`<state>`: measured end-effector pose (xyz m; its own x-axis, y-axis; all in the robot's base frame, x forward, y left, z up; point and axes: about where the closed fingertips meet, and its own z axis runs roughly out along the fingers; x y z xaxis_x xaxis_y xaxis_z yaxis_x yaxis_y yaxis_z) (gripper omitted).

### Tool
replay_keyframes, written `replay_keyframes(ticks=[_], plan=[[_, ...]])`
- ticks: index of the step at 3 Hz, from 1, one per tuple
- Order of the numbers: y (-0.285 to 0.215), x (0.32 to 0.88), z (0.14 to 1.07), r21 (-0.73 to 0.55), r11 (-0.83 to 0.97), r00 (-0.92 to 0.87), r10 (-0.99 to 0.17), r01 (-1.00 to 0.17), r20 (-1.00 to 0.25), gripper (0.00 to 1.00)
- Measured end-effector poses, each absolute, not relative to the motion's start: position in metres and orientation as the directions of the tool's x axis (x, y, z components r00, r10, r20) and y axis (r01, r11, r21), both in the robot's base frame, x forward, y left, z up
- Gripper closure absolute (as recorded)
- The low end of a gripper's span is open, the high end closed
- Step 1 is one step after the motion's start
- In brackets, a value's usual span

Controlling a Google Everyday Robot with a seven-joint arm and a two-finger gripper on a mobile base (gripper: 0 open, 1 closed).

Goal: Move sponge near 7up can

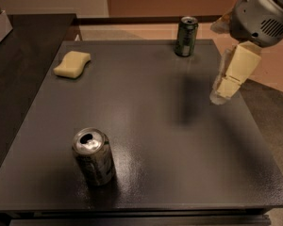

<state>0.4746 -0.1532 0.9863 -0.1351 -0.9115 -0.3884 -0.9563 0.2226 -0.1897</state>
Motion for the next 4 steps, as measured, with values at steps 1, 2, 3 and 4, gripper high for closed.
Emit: replay_keyframes(ticks=[1,2,3,4], plan=[[-0.112,0.496,0.987,-0.182,0.183,-0.083,-0.887,-0.966,-0.454,0.0],[-0.065,0.509,0.984,-0.179,0.135,-0.028,-0.865,-0.975,-0.501,0.0],[-0.018,0.523,0.979,-0.191,0.115,0.006,-0.841,-0.975,-0.54,0.0],[0.011,0.538,0.972,-0.204,0.134,0.003,-0.829,-0.97,-0.559,0.0]])
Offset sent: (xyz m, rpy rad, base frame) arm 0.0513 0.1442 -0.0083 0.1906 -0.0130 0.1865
